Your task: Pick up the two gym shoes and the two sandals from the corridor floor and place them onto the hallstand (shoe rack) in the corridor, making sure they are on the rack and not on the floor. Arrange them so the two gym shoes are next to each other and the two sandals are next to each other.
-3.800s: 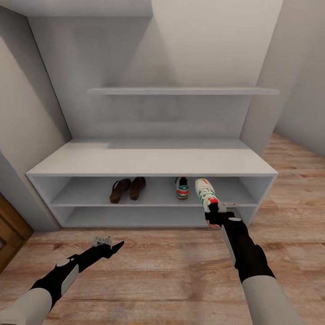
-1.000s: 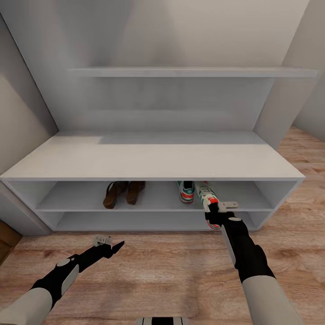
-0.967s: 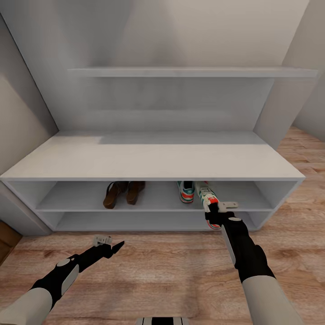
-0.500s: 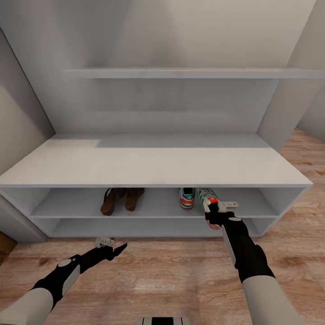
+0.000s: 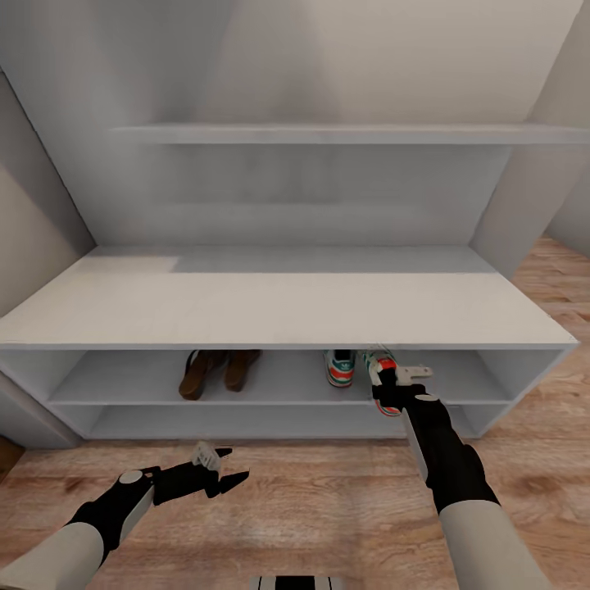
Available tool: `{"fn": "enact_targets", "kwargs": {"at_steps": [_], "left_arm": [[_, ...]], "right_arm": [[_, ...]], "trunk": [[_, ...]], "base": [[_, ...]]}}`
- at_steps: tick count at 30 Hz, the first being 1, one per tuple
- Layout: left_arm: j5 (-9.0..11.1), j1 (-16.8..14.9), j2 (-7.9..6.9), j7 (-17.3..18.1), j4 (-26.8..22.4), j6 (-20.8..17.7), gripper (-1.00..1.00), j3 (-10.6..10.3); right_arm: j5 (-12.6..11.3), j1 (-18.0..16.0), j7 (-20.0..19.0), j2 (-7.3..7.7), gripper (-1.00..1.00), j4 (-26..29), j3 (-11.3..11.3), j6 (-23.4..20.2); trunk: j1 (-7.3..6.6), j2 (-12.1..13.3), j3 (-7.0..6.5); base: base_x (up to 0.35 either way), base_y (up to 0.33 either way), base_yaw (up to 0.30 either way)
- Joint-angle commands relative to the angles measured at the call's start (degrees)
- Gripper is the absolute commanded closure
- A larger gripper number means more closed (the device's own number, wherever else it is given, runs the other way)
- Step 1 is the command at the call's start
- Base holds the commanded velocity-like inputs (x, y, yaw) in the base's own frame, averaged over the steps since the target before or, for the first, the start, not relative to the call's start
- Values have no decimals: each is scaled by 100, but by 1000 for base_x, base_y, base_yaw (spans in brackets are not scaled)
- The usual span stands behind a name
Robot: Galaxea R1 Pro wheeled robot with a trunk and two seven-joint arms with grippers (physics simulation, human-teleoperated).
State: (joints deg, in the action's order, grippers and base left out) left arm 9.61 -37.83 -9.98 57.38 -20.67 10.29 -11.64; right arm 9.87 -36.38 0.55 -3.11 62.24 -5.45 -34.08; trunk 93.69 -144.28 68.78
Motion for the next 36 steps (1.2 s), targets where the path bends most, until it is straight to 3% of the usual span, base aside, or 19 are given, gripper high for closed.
{"fn": "enact_targets", "kwargs": {"at_steps": [1,12,16,36], "left_arm": [[50,-4,-6,0,3,25,-100,-48],[41,-4,39,10,1,33,-100,-58],[41,-5,40,10,1,33,-100,-58],[41,-5,37,10,1,33,-100,-55]], "right_arm": [[41,-4,-11,-5,100,7,-9,-28],[41,-2,-11,-5,100,7,-9,-28],[41,-3,-11,-5,100,7,-9,-28],[45,-2,-11,-5,100,7,-9,-28]], "trunk": [[2,-2,5],[2,-2,5],[12,-7,93],[12,-7,93]], "base": [[242,0,0],[28,0,0],[0,0,0],[69,0,0]]}}
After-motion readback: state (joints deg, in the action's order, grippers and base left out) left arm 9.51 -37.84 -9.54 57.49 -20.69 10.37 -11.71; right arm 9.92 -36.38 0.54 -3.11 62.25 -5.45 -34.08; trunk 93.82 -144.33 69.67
